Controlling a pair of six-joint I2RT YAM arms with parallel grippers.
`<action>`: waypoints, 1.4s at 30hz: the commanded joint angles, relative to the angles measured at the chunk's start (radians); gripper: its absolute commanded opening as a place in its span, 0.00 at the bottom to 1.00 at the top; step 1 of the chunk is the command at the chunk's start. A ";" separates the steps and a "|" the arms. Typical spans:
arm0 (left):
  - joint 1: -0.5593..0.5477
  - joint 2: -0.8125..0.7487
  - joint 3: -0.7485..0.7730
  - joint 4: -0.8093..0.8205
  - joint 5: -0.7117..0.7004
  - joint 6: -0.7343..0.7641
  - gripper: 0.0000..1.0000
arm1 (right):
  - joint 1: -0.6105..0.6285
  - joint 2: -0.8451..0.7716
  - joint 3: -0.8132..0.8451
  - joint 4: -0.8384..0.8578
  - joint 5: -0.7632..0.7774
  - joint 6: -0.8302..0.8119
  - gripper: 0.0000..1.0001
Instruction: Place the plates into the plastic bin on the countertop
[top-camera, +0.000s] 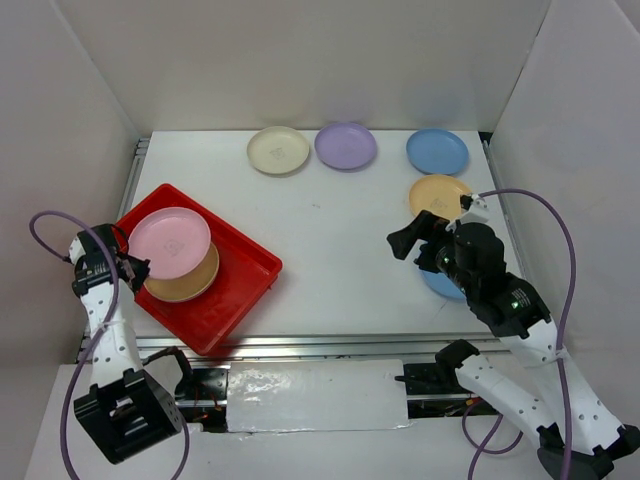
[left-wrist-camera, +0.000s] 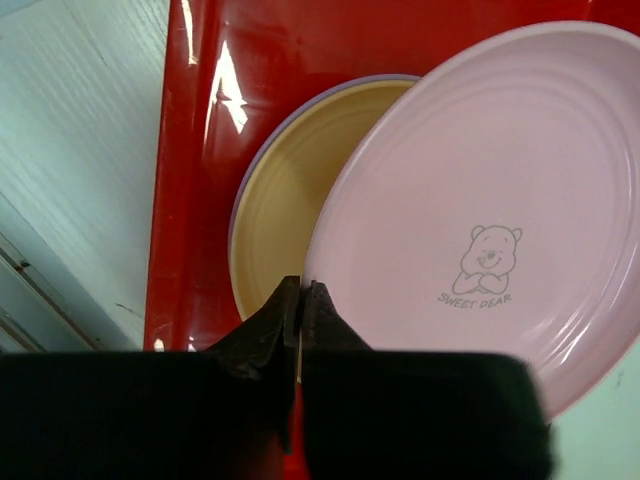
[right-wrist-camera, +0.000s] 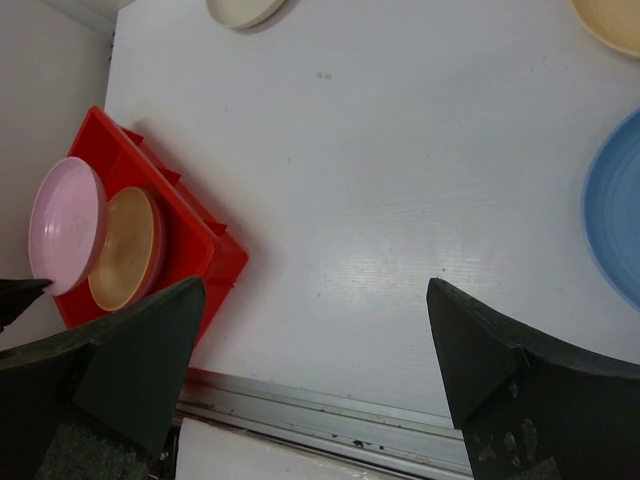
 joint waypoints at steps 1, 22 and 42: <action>-0.009 -0.025 0.031 0.036 0.048 0.017 0.17 | -0.005 0.005 -0.004 0.058 -0.013 -0.012 1.00; -1.086 0.177 0.366 0.185 -0.228 -0.018 0.99 | -0.107 -0.064 0.082 -0.035 0.176 0.051 1.00; -1.473 1.542 1.409 0.372 0.014 -0.010 0.92 | -0.146 -0.178 0.162 -0.219 0.198 -0.012 1.00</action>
